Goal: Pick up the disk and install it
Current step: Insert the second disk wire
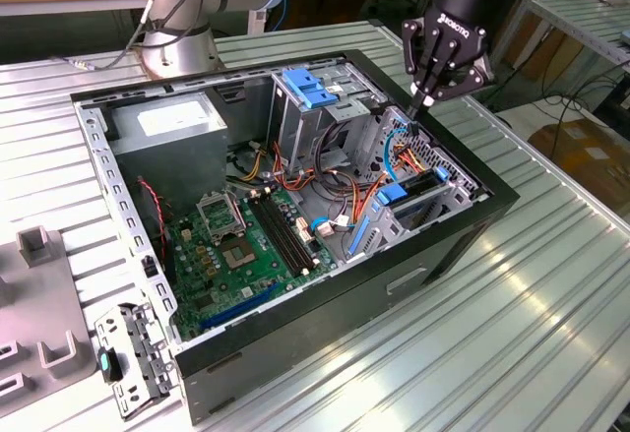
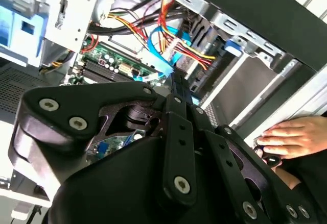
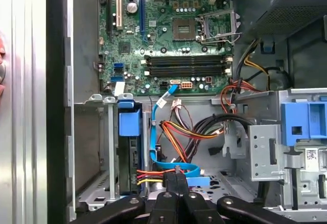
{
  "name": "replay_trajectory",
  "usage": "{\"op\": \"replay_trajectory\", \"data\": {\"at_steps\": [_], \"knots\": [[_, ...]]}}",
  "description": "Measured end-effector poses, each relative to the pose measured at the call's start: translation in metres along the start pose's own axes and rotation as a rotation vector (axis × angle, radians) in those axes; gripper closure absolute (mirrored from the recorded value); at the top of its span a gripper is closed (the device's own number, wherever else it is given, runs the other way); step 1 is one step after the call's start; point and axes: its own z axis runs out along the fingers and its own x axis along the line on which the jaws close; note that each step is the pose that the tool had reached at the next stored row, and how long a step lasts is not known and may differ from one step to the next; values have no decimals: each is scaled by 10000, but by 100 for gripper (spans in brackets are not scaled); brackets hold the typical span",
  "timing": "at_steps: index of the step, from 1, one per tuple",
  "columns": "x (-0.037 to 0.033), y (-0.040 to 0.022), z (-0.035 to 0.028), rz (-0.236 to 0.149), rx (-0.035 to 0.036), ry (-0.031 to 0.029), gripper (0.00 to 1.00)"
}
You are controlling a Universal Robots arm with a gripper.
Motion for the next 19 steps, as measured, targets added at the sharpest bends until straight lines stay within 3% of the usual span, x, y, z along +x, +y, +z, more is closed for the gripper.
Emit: {"op": "replay_trajectory", "data": {"at_steps": [2,4,5,6,7,9,10,17,19], "knots": [[-69,1,3,15,10,273,89],[-122,2,13,42,30,790,89],[-147,2,25,54,37,990,83],[-174,2,41,62,43,1153,76],[-199,2,60,72,49,1323,76],[-216,1,84,79,55,1467,69],[-228,0,115,87,60,1607,62],[-316,-4,218,114,78,2100,62],[-329,-4,236,121,83,2236,71]]}}
